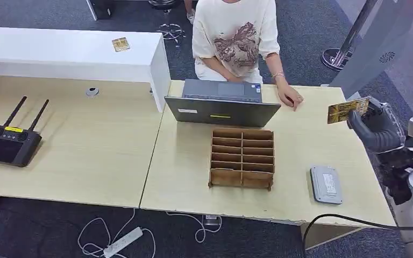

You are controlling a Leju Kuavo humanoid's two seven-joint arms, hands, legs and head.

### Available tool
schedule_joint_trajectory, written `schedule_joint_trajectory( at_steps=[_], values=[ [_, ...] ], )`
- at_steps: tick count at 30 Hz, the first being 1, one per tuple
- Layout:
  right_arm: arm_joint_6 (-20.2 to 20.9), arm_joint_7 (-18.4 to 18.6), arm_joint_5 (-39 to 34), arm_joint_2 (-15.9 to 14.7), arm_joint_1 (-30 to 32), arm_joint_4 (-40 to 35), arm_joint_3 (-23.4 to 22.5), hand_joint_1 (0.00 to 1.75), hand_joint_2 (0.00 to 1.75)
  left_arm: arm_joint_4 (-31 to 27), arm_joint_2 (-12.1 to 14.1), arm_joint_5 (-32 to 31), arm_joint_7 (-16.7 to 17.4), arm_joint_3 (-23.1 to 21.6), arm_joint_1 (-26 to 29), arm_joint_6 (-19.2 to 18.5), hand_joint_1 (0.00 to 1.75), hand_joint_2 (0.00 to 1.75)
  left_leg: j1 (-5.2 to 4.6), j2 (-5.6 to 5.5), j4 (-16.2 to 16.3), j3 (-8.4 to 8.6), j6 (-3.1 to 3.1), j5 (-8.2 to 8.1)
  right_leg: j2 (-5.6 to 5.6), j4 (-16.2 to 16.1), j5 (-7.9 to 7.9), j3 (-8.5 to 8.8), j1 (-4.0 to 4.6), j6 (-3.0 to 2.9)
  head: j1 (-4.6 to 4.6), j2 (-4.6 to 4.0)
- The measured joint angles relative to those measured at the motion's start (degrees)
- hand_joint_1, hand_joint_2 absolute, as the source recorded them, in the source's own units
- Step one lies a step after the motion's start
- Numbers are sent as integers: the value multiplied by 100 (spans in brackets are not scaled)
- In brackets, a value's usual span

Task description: Pass the card to the sensor for recognition and then transmit it.

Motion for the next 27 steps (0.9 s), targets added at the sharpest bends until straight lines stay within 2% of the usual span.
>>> schedule_joint_trajectory(
  at_steps=[3,5,10,18,27],
  values=[
    [0,0,1,0,4,0,0,175,175,0,0,0,0,0,0,0,0,0,0,0,0,0,0,0,0,0,0,0,0,0,0,0],
    [-120,-50,171,-2,271,-35,-105,175,175,0,0,0,0,2,0,0,0,0,0,1,0,-3,1,-1,3,0,0,-2,-1,0,-2,0],
    [-344,90,429,-2,321,33,-193,175,175,0,0,11,0,13,0,2,0,0,0,1,0,-4,1,0,2,1,0,-3,0,0,0,0],
    [-396,190,610,-33,273,238,-238,175,175,0,0,39,2,46,0,13,0,0,0,1,0,-5,0,0,2,1,0,-3,0,0,-2,0],
    [-394,249,835,-63,-21,881,-208,175,175,0,-4,85,42,55,1,22,0,0,0,1,0,-6,0,0,2,1,0,-3,0,0,0,0]
  ],
)
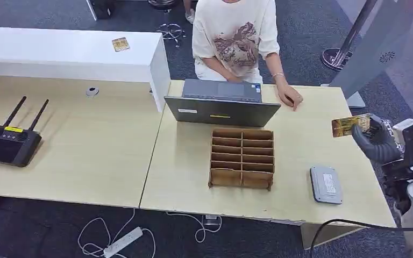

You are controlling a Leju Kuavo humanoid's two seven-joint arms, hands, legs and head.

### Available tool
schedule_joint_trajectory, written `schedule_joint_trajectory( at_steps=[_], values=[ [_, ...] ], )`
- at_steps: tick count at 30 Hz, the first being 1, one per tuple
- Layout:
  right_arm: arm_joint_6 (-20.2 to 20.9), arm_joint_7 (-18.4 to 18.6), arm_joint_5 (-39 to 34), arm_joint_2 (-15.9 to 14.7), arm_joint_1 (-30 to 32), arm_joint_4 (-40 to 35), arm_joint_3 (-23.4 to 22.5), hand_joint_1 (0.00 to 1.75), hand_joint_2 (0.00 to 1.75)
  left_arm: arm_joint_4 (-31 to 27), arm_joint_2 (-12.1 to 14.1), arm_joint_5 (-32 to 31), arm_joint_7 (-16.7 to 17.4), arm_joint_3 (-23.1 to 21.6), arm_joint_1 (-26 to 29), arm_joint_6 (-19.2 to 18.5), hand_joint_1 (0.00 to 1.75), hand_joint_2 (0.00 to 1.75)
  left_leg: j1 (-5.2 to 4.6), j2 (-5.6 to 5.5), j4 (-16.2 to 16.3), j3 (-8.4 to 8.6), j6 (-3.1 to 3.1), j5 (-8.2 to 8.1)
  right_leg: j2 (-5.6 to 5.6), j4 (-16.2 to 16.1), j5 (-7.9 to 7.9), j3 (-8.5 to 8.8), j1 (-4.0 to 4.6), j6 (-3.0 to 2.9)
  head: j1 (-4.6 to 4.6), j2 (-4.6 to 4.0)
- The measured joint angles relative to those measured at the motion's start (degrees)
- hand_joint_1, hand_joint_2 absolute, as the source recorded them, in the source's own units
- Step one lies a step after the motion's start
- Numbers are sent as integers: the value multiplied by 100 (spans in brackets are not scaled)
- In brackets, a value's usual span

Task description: Pass the card to the sensor for recognition and then transmit it.

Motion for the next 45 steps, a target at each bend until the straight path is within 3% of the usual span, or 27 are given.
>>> schedule_joint_trajectory(
  at_steps=[20,45],
  values=[
    [52,105,278,-160,-296,927,181,175,175,0,-13,11,35,48,-1,13,0,0,0,-1,0,0,0,0,-2,0,0,0,0,0,-2,0],
    [131,94,363,-361,-58,1300,205,175,175,0,-13,0,50,52,-2,4,0,0,0,-1,0,0,0,0,-1,0,0,-3,0,0,-2,0]
  ],
)
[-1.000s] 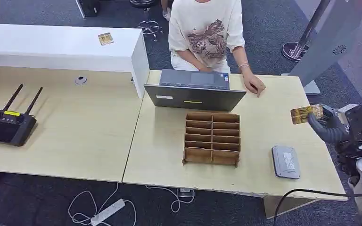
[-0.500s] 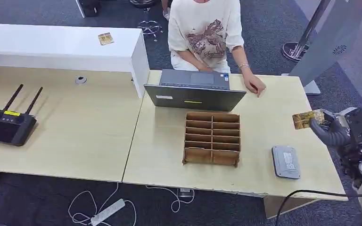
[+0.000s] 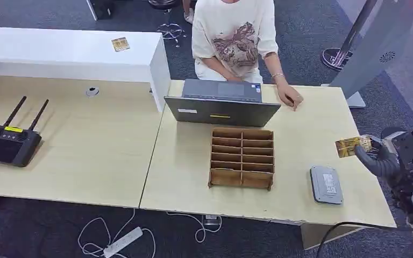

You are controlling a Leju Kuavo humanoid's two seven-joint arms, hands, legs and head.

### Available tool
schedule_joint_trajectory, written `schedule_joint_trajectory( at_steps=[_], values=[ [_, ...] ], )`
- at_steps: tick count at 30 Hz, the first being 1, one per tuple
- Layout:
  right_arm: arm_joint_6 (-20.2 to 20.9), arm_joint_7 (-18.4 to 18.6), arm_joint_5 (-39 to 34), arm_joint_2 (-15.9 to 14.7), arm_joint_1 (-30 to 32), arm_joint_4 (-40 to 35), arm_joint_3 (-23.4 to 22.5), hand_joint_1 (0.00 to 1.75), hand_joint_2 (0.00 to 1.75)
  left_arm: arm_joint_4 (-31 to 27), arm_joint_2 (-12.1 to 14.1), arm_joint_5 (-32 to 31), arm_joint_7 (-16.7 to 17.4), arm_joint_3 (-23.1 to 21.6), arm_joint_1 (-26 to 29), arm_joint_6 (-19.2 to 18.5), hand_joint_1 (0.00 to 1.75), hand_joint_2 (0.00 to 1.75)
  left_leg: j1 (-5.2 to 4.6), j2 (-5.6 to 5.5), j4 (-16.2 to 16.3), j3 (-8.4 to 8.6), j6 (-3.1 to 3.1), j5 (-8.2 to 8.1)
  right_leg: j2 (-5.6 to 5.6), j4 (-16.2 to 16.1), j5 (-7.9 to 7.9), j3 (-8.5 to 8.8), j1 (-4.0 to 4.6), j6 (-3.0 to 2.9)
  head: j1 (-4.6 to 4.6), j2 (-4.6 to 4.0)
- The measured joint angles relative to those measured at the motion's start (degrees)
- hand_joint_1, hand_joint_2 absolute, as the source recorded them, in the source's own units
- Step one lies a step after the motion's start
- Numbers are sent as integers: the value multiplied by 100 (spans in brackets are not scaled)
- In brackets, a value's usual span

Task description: Pass the card to the sensor for recognition and then transmit it.

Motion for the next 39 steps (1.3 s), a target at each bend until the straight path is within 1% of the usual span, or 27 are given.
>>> schedule_joint_trajectory(
  at_steps=[14,23,27,39],
  values=[
    [-17,-22,-22,-79,334,-11,-135,175,175,0,0,-9,0,0,0,4,0,0,0,0,0,-1,0,0,-1,0,0,0,0,0,0,0],
    [-9,144,-4,-81,688,-291,-299,175,175,0,2,-24,0,0,0,11,0,0,0,1,0,-1,1,-1,1,0,0,0,0,0,0,0],
    [2,203,50,-81,725,-324,-332,175,175,0,2,-35,0,0,0,11,0,0,0,1,0,-1,1,-1,0,0,0,0,0,0,0,0],
    [-20,225,273,-22,750,-321,-328,175,175,0,2,-65,0,0,-5,-24,0,0,0,0,0,-1,1,-1,0,0,0,0,0,0,0,0]
  ],
)
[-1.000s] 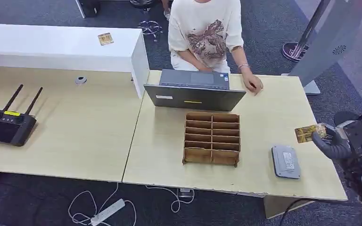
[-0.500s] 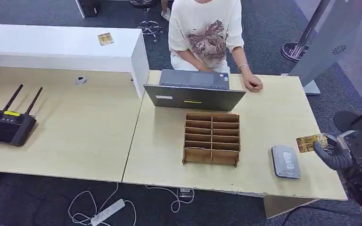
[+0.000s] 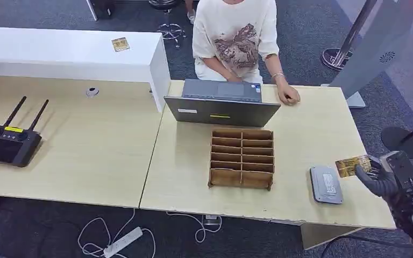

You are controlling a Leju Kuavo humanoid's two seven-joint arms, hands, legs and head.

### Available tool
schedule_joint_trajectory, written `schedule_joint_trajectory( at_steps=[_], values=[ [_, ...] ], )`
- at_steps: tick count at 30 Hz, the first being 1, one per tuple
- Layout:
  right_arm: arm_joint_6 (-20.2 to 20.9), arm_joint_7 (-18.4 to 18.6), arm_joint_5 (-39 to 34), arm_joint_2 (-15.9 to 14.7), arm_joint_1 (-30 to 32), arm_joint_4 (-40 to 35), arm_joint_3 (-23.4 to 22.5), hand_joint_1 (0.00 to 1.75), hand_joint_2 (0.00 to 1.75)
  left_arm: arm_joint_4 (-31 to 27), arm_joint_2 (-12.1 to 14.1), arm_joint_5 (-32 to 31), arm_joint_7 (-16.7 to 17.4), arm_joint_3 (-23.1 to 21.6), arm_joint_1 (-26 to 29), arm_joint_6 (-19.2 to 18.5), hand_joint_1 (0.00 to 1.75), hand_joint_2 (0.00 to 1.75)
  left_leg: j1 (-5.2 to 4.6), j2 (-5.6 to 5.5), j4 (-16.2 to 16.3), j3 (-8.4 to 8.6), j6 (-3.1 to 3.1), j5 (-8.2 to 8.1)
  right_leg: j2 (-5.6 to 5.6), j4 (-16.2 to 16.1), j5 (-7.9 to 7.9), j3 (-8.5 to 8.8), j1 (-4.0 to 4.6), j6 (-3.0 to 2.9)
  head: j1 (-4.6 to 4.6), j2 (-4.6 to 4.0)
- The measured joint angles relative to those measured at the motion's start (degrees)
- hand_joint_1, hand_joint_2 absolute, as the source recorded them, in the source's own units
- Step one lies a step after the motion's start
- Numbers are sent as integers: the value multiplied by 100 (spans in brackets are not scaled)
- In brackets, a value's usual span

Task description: Pass the card to the sensor for recognition and then transmit it.

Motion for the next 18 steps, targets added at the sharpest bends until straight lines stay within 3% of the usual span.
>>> schedule_joint_trajectory(
  at_steps=[18],
  values=[
    [-68,-18,164,136,-155,350,127,175,175,0,7,-7,-9,0,-3,-2,0,0,0,-1,0,-1,-1,1,-5,1,0,1,0,0,0,0]
  ],
)
